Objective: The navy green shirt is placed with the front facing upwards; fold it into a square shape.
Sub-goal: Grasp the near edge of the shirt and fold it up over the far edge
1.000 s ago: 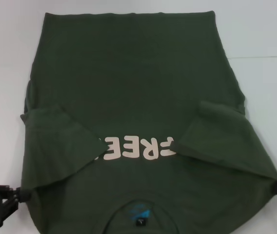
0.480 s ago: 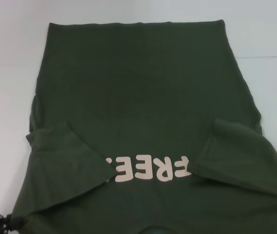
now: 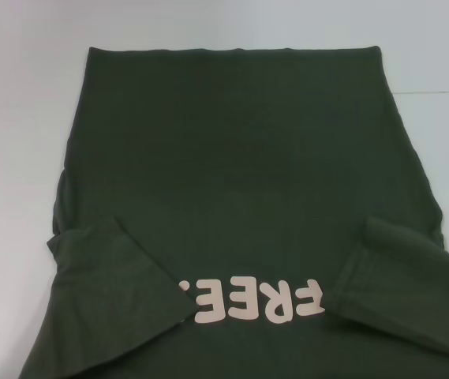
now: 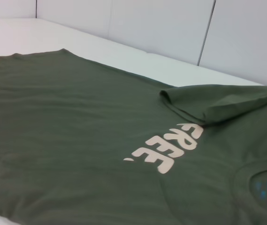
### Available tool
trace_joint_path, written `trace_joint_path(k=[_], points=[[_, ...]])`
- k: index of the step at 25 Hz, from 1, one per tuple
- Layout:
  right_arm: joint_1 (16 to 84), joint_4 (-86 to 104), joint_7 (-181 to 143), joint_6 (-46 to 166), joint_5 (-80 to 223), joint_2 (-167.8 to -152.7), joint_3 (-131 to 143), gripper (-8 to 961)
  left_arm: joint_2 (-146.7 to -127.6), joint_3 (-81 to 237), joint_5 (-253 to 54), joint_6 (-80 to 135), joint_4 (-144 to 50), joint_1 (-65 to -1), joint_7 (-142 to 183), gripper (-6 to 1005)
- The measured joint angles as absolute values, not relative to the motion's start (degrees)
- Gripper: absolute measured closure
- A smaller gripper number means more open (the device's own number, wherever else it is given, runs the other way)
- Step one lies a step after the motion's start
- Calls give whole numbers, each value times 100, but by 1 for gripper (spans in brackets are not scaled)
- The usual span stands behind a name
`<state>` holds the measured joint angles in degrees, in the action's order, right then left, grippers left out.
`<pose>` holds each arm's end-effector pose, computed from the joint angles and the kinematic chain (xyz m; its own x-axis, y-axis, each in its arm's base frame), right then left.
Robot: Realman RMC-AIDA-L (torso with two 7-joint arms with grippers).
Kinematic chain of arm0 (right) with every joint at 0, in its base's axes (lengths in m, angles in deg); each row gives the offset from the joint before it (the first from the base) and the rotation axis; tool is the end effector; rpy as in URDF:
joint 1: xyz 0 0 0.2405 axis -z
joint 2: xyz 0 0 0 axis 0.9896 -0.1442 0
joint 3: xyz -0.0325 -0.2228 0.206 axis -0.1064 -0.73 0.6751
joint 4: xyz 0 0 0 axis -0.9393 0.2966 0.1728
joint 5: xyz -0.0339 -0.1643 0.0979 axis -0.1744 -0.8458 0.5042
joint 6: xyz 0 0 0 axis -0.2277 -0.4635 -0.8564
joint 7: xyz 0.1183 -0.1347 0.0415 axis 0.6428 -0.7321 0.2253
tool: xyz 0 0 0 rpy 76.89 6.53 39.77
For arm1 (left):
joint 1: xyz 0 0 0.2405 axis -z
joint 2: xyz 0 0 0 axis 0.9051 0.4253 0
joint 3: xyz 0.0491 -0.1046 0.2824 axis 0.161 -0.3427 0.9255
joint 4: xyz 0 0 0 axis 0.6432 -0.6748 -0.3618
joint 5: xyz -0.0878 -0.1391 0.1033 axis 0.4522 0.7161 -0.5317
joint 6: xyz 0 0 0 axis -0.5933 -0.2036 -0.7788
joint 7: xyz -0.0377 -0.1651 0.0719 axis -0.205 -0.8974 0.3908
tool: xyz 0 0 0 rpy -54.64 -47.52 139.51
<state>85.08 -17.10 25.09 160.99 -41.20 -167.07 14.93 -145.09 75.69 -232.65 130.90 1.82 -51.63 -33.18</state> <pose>0.4080 0.1153 -0.0116 0.6267 -0.2893 -0.7236 -0.7287 -0.5467 -0.4125 -0.3829 0.1914 -0.0249 0.8291 0.3586 0.4288 0.5015 -0.8162 -0.2870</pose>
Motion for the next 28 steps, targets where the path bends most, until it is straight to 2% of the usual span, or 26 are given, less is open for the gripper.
trace_joint_path(k=[15,28], points=[[8098,-1556,2488,16177,-4095,-16696,1721,930,-14509,7301,-22839,13031,-6,-5114,-3281,970],[8125,-1386,2389,16350,-4088,-16688,2232,930,-14480,6737,-22759,13140,-100,-5211,-3000,959]])
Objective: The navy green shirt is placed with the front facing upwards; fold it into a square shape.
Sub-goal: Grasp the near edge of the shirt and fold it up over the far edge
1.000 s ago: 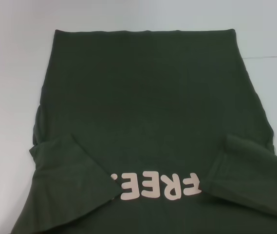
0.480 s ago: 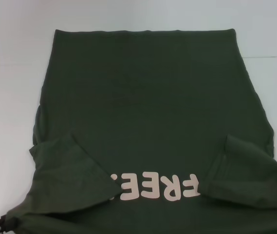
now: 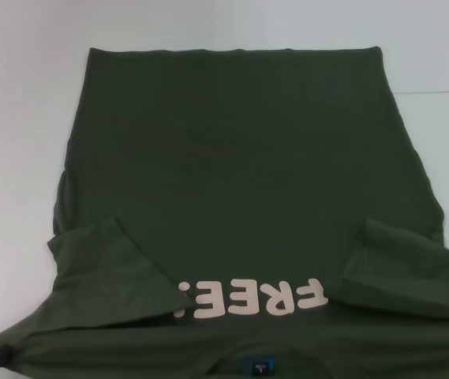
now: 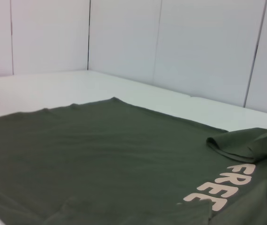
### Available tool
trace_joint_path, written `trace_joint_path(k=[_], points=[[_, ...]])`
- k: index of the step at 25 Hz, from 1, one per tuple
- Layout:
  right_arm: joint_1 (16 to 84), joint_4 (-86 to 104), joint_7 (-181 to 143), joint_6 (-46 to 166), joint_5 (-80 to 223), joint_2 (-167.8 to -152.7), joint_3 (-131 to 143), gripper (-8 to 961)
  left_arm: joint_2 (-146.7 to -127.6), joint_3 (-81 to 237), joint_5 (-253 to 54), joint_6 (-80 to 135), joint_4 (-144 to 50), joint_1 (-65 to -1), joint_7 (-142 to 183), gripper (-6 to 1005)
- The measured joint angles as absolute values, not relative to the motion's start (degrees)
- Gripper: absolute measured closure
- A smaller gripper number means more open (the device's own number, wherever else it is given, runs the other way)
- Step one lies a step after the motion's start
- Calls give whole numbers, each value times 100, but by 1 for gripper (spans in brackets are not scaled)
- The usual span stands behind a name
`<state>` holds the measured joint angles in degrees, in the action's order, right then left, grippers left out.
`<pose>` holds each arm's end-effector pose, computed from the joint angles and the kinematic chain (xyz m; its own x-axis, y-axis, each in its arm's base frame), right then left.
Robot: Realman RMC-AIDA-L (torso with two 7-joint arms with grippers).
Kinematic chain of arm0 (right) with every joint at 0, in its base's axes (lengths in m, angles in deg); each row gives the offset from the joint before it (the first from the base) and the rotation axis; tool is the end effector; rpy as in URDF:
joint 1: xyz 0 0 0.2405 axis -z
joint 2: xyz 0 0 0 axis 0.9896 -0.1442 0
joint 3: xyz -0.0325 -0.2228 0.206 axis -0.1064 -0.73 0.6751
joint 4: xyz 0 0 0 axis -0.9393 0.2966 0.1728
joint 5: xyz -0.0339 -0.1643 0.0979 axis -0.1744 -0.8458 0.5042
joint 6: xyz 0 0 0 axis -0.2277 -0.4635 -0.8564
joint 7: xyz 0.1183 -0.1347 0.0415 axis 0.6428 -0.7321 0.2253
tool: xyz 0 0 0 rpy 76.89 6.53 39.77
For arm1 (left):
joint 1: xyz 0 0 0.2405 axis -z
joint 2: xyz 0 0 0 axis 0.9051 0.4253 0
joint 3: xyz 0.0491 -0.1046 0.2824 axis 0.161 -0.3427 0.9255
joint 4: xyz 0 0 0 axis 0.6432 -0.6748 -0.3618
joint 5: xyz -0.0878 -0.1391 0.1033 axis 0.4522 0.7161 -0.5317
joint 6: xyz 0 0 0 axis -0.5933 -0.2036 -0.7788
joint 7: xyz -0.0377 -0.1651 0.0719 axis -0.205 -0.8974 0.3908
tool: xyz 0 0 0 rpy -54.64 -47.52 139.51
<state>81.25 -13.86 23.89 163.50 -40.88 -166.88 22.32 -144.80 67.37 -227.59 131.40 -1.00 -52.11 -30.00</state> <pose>0.3955 0.1439 0.0009 0.5964 -0.1567 -0.7872 -0.7231 -0.5306 -0.4422 -0.3830 0.1986 -0.0087 0.7939 0.2678 0.5459 0.5333 -0.7380 -0.4134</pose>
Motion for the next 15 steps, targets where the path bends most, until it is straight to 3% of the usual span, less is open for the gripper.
trace_joint_path(k=[15], points=[[8092,-971,2287,16554,-3750,-16628,2380,930,-14473,6504,-22535,13153,-253,-5207,-2954,945]])
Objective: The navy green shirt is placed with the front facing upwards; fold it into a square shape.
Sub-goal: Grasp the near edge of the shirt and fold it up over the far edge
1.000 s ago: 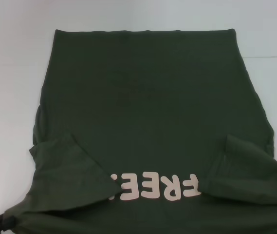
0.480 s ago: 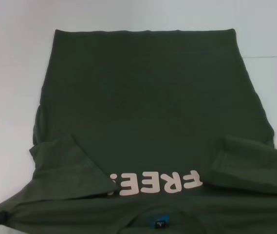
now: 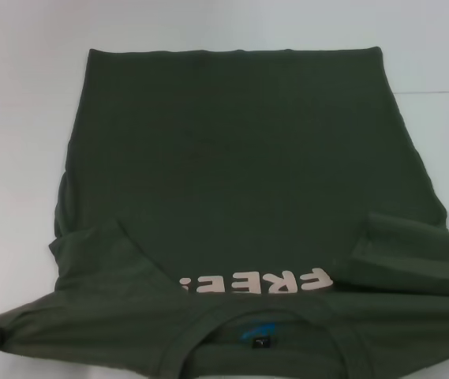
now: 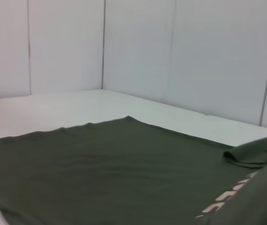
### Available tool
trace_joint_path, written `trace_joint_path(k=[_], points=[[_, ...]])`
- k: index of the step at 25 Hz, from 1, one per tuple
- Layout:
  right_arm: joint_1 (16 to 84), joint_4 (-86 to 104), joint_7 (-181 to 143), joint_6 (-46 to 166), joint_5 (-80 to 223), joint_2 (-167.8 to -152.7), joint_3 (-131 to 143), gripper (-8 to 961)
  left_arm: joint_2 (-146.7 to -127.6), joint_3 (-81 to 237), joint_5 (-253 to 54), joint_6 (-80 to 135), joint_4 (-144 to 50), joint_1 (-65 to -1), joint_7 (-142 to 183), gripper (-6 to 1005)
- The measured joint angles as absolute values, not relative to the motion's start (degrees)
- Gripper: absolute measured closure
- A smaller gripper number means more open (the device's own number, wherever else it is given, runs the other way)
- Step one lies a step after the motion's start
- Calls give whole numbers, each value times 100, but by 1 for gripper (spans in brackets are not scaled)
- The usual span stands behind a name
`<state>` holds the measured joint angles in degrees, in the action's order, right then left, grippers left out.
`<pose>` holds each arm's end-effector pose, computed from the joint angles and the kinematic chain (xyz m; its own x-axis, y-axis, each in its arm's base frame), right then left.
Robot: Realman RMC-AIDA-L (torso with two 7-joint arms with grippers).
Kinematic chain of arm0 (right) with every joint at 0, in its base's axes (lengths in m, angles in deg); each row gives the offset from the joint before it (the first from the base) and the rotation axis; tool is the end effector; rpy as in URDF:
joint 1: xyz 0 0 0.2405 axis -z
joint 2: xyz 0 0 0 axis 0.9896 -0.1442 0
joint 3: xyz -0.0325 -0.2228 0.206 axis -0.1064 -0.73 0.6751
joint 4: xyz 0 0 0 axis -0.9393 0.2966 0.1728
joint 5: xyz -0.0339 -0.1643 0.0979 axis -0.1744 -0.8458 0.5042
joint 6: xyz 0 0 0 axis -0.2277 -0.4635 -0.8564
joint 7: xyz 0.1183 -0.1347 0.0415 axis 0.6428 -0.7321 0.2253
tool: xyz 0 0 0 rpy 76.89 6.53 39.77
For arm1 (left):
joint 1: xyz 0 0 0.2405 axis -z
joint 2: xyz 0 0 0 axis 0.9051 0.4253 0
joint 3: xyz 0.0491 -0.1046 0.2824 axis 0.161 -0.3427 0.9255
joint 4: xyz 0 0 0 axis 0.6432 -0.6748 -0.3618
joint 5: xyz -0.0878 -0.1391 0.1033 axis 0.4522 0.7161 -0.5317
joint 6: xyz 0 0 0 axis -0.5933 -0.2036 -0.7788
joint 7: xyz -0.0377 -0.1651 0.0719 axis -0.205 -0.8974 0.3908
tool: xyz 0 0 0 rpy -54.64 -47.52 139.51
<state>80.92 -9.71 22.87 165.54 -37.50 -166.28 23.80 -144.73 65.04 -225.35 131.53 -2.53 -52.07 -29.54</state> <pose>0.3862 0.1508 0.0106 0.5528 -0.0570 -0.8313 -0.7300 -0.5142 -0.4502 -0.3810 0.2030 -0.0037 0.7740 0.2302 0.5898 0.5493 -0.7074 -0.4448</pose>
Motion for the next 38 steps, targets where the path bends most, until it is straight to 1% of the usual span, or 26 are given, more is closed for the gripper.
trace_joint_path(k=[4,9,13,23,27,38], points=[[8069,-951,2286,16559,-3699,-16634,2359,930,-14465,6360,-22502,13200,-260,-5215,-2928,941],[7866,-893,2284,16561,-3699,-16664,2335,930,-14465,6347,-22415,13199,-360,-5149,-2954,937],[7678,-890,2279,16551,-3696,-16696,2334,930,-14466,6350,-22267,13078,-566,-4954,-2960,933],[7268,-886,2673,16125,-3694,-16688,2840,929,-14434,6329,-21827,12182,-1223,-4455,-3126,924],[6946,-888,3182,15674,-3693,-16665,2902,929,-14455,6345,-21592,11837,-1416,-4234,-3127,920],[5928,-885,3586,14153,-3730,-16694,2754,930,-14492,6398,-21543,9893,-2073,-3407,-3237,910]])
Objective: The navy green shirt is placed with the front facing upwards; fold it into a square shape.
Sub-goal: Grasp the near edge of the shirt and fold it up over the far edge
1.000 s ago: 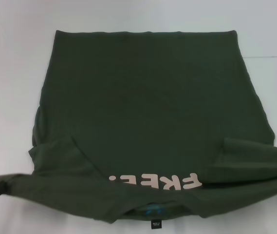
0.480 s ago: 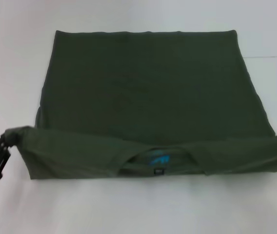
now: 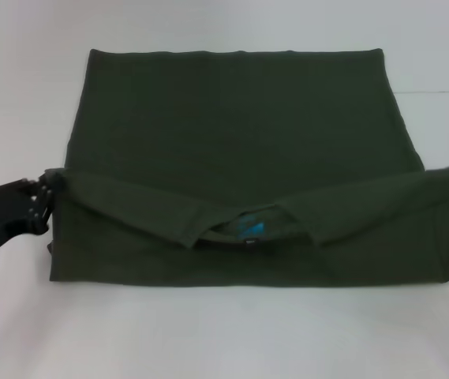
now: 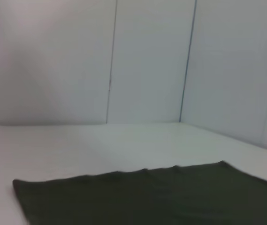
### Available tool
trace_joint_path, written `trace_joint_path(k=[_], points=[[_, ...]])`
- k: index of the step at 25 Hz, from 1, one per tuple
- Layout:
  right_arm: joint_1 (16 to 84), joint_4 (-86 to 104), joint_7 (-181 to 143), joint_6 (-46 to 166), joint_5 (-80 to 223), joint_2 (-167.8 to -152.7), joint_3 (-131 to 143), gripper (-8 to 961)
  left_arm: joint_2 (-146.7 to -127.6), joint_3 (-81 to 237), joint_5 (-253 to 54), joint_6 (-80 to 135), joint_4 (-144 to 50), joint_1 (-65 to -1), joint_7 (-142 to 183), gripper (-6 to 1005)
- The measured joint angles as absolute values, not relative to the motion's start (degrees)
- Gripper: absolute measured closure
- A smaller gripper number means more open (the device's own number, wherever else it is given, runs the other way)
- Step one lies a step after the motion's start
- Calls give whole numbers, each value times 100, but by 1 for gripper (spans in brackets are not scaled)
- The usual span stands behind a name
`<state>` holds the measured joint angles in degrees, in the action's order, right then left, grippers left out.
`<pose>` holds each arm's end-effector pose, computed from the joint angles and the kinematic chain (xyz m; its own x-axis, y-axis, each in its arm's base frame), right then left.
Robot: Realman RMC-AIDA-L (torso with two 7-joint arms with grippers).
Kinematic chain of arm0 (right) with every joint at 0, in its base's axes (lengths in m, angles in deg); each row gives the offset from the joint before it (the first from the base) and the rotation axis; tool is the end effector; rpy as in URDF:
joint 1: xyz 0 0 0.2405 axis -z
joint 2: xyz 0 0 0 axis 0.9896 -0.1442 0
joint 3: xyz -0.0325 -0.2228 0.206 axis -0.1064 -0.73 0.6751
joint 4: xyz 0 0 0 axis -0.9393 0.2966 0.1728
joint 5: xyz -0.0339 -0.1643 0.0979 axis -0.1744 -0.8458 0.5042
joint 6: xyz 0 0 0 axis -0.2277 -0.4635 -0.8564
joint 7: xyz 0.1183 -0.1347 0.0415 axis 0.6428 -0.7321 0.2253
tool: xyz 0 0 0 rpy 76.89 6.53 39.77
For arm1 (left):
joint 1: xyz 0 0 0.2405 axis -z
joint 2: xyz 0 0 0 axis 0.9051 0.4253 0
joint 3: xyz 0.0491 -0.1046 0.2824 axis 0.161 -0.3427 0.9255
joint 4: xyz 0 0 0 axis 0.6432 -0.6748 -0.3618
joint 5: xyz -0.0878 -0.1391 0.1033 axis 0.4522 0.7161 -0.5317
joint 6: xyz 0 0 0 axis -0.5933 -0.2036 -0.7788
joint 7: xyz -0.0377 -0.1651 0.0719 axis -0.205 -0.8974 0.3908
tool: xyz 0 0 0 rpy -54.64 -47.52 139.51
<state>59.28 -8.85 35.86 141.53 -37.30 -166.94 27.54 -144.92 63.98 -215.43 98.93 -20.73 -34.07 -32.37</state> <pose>0.3688 0.3199 -0.0033 0.4823 -0.1660 -0.8601 -0.8124 -0.4520 -0.3684 -0.3457 0.3692 -0.0357 0.6913 0.2087 0.6918 0.6740 -0.5313 -0.5133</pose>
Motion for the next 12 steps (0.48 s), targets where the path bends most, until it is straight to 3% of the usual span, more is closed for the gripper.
trace_joint_path(k=[12], points=[[5095,-882,3608,12596,-3693,-16689,2728,918,-14459,6536,-21410,7877,-2524,-2502,-3145,899]])
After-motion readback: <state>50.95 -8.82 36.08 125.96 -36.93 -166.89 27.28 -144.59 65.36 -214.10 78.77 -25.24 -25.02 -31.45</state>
